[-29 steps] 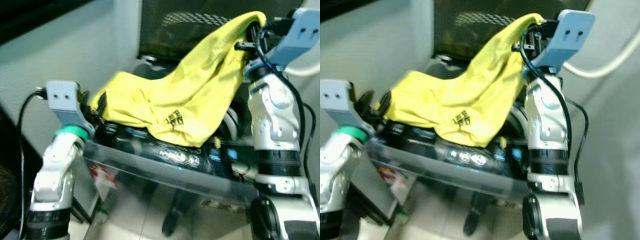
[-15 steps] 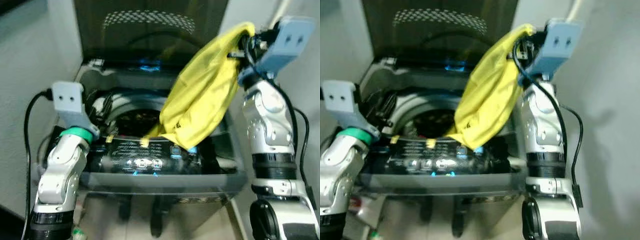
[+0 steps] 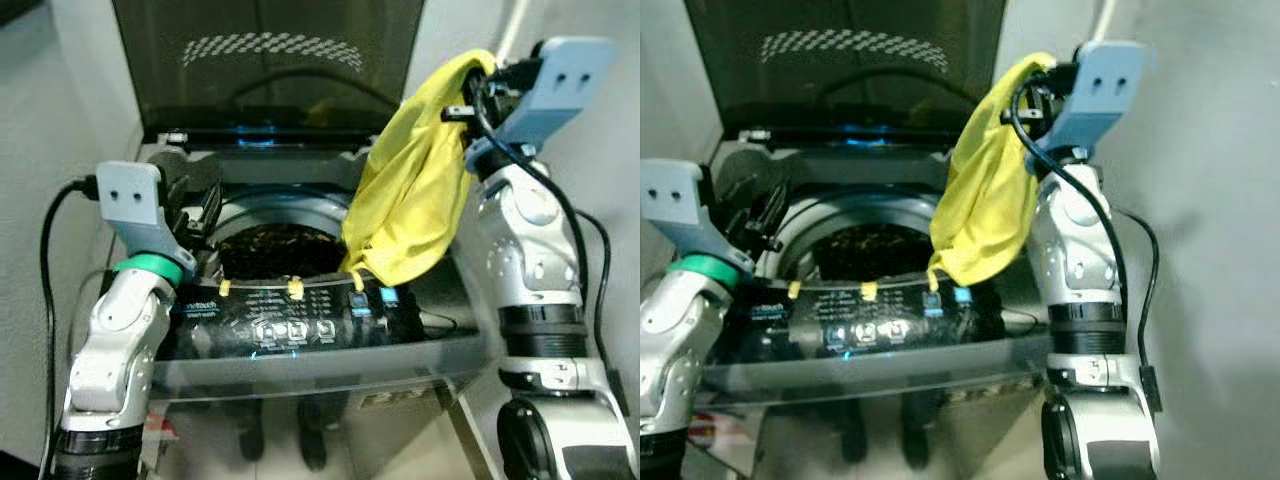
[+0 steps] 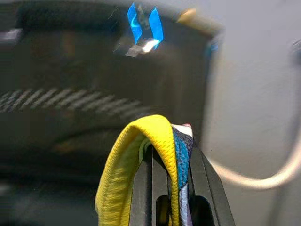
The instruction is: Clothes washing
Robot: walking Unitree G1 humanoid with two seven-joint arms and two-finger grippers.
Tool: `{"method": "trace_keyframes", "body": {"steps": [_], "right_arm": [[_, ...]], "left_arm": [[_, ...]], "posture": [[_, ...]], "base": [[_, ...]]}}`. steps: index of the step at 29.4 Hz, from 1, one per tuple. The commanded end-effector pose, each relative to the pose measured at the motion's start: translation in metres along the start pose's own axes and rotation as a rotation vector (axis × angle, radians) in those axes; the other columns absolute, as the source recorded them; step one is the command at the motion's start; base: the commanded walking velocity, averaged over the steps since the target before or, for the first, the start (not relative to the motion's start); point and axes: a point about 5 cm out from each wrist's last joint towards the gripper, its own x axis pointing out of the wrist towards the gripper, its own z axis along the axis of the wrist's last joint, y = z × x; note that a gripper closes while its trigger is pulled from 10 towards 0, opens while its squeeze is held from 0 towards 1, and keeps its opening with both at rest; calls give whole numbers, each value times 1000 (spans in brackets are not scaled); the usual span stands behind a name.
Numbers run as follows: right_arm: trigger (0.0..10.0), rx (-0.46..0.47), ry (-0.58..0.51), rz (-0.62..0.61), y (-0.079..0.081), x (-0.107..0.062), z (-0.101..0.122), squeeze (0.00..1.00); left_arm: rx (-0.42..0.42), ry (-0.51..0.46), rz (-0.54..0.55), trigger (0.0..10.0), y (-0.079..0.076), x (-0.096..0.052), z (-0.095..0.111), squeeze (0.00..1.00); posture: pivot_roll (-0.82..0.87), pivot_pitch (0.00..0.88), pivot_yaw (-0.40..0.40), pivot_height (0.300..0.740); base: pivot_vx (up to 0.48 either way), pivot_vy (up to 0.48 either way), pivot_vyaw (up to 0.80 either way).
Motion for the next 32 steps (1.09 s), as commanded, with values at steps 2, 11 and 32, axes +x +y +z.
{"method": "trace_keyframes", "body": {"steps": [2,11,32], "right_arm": [[10000,10,29,88,12,7,-2,0],[10000,51,-160,158,21,54,59,0],[10000,-161,646,747,61,-19,-90,0]], "left_arm": [[-2,21,-7,10000,-3,-2,-5,0],[16,40,-6,10000,-4,-4,-7,0],[19,216,-244,10000,-27,-11,-15,0]], "posture": [[148,47,-17,740],[156,50,-28,740],[164,54,-13,740]], "base": [[0,0,0],[0,0,0],[0,0,0]]}}
